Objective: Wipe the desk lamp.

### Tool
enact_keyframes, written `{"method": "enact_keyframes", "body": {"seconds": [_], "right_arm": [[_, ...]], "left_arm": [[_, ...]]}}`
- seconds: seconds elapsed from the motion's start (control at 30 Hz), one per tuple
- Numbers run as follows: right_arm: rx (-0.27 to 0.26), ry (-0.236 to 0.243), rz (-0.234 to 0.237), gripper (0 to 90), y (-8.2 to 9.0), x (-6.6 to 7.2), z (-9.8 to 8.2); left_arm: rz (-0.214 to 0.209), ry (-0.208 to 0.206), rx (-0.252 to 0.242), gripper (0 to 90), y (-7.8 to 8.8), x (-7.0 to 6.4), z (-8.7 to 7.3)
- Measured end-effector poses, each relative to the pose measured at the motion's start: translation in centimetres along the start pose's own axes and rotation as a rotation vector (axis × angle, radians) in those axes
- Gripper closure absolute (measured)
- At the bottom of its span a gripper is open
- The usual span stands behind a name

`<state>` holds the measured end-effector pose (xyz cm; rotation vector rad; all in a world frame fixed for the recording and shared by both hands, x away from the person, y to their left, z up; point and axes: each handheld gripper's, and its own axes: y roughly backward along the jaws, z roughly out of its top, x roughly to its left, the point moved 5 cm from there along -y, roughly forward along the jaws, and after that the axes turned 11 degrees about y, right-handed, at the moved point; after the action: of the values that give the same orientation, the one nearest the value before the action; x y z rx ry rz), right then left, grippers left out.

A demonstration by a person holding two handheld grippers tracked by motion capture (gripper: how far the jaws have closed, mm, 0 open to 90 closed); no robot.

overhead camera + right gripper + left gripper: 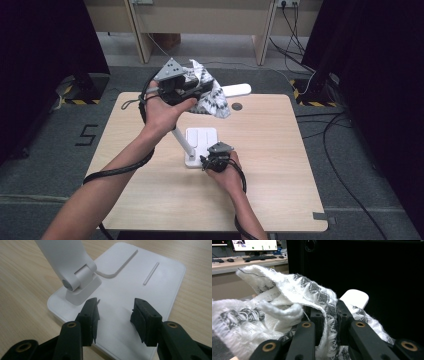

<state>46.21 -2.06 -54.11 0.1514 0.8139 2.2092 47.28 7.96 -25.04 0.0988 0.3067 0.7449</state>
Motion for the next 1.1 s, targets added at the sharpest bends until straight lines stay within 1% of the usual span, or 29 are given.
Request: {"method": "enact_keyframes", "body": {"seconds": [1.1], "right_arm": [[-0.003,-0.001,0.001,56.0,0.0,0.0,0.0]], "left_arm": [[-0.02,-0.019,0.023,79.3,-2.2,-2.0,0.5]]}}
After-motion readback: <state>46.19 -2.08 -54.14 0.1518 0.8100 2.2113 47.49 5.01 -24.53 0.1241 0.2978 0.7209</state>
